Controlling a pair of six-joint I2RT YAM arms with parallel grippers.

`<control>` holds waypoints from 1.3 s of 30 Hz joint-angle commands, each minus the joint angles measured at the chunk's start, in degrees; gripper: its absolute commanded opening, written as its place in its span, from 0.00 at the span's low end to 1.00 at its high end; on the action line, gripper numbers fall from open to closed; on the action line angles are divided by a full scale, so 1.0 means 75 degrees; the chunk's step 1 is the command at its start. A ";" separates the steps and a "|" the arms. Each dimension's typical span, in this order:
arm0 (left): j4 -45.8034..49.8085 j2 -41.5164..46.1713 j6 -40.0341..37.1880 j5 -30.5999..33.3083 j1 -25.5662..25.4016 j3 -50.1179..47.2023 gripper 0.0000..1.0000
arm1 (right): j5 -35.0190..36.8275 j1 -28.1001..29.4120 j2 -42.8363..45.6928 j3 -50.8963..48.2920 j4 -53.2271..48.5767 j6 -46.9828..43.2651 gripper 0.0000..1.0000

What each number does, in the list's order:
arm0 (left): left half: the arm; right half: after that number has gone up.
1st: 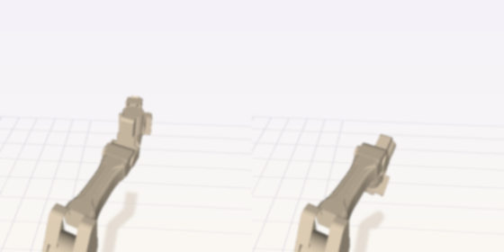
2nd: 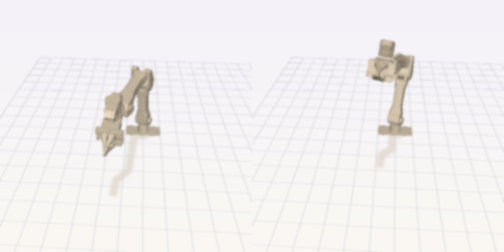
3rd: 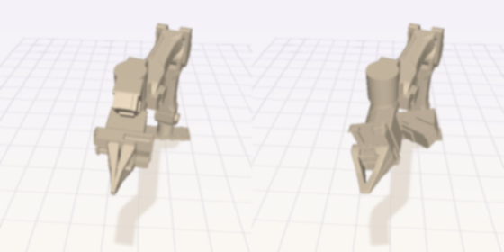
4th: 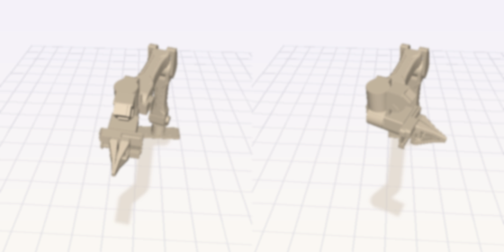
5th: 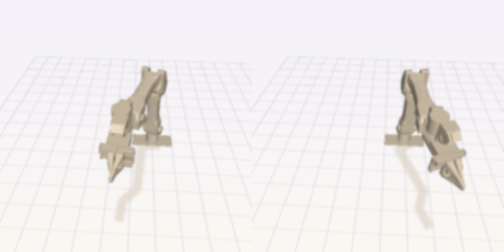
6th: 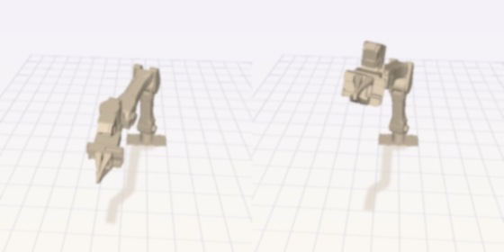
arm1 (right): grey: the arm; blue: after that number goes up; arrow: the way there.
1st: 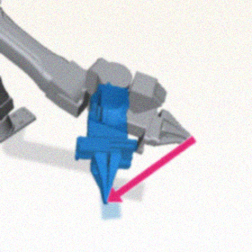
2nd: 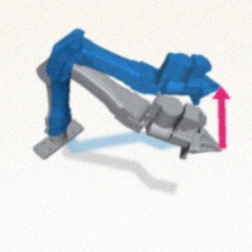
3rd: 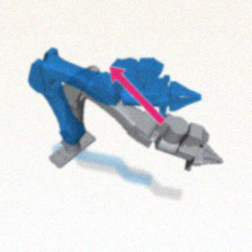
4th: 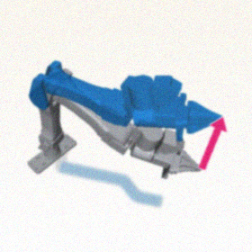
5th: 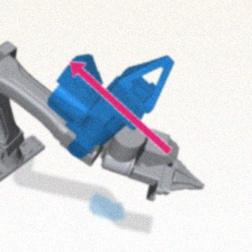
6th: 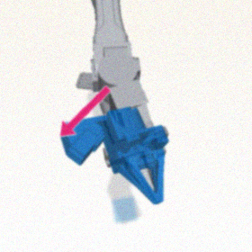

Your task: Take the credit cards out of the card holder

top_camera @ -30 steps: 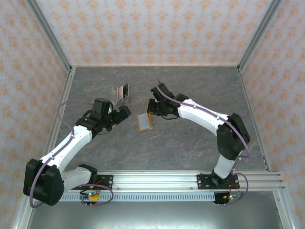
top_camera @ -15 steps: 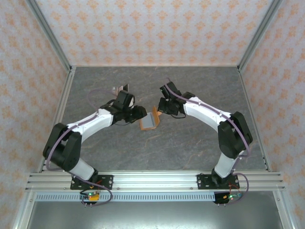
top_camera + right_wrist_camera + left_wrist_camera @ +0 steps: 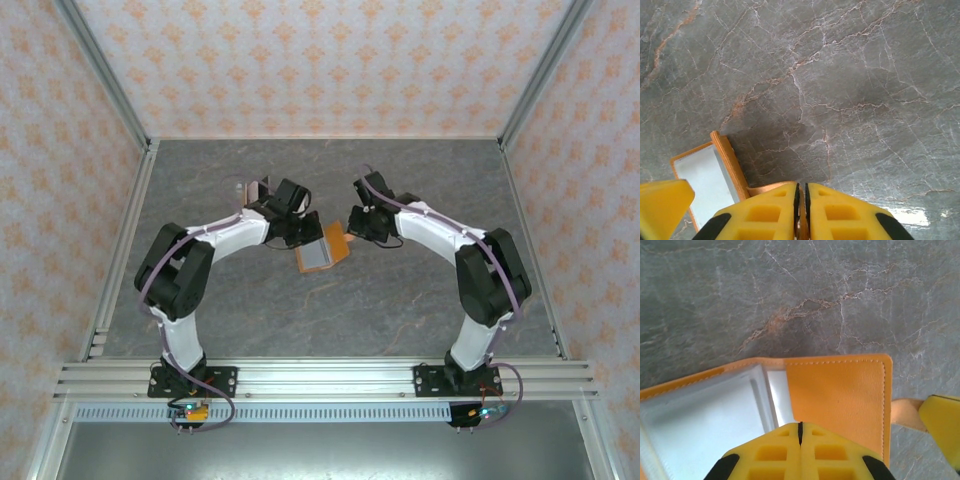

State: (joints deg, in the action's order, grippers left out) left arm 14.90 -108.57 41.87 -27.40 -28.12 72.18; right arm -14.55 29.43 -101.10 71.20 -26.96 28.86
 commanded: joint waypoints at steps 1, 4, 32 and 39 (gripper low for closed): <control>0.0517 -0.0455 -0.0346 -0.0121 -0.0190 0.0672 0.00 | 0.0189 0.0021 0.0061 0.0044 0.0075 -0.0267 0.19; 0.0661 -0.0766 -0.0392 -0.0171 -0.0259 0.0983 0.00 | 0.0279 0.0017 0.0446 -0.0140 0.0196 -0.0250 0.30; 0.1858 -0.0437 -0.0072 0.0394 -0.0283 0.1532 0.21 | -0.0132 0.0589 0.0021 -0.1066 0.1085 0.0883 0.15; 0.1952 0.0547 0.0291 0.1030 0.0030 0.0384 0.47 | 0.0193 0.0585 -0.0075 -0.1243 0.1066 0.1018 0.21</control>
State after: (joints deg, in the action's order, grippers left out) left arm 27.22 -107.24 42.52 -23.33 -29.34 78.26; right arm -15.92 33.82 -101.03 62.41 -19.22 35.51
